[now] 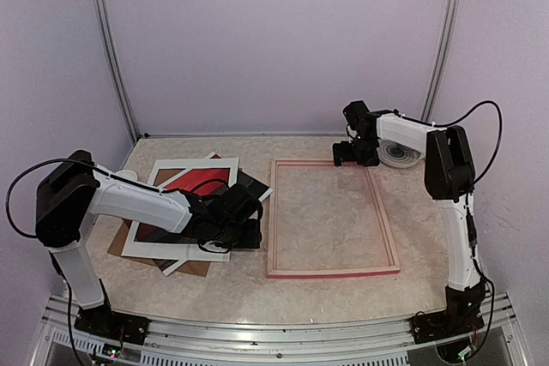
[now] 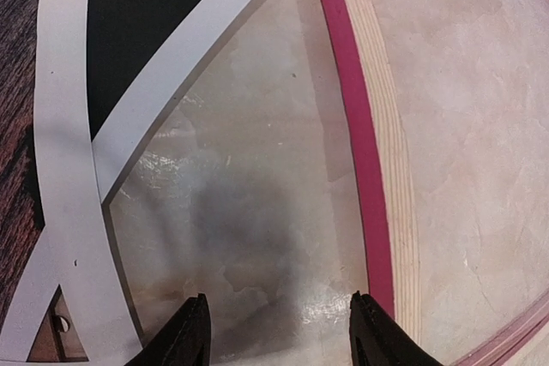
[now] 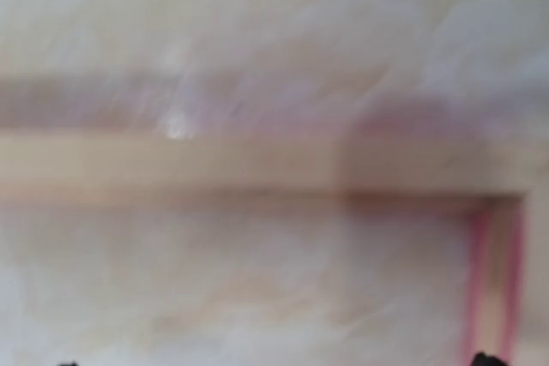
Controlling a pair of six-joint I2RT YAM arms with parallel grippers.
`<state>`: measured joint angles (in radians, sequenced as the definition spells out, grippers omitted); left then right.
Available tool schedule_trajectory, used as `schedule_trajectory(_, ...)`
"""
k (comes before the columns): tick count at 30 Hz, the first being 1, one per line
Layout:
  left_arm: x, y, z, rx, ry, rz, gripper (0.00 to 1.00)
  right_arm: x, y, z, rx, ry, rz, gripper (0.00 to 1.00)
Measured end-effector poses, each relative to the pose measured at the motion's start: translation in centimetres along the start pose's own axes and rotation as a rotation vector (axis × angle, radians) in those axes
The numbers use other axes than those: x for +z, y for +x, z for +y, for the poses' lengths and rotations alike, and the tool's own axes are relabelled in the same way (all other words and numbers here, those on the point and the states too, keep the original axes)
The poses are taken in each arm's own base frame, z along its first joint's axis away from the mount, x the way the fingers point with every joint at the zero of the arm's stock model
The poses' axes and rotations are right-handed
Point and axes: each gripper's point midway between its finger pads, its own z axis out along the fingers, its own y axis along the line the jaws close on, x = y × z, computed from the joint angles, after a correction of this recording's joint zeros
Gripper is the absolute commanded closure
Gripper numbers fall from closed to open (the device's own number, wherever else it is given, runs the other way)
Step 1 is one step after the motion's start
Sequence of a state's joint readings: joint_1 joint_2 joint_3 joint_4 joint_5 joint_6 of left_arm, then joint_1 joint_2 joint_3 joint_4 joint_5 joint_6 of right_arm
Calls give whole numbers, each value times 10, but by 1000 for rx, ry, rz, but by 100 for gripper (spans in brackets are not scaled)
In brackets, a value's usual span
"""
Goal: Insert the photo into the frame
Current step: Adjust the glass panel to frame the body.
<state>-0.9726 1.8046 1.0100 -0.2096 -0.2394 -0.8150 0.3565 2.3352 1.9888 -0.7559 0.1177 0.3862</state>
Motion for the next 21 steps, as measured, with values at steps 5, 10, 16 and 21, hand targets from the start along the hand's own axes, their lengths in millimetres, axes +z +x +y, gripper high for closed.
schedule_trajectory(5, 2, 9, 5, 2, -12, 15, 44, 10, -6, -10, 19, 0, 0, 1)
schedule_trajectory(10, 2, 12, 9, -1, -19, 21, 44, 24, 3, -8, 9, -7, 32, 1)
schedule_trajectory(16, 1, 11, 8, -5, -16, 18, 44, 26, 5, -4, -3, -13, 38, 1)
schedule_trajectory(21, 1, 11, 8, -7, -16, 18, 44, 23, 5, -4, -10, -13, 37, 1)
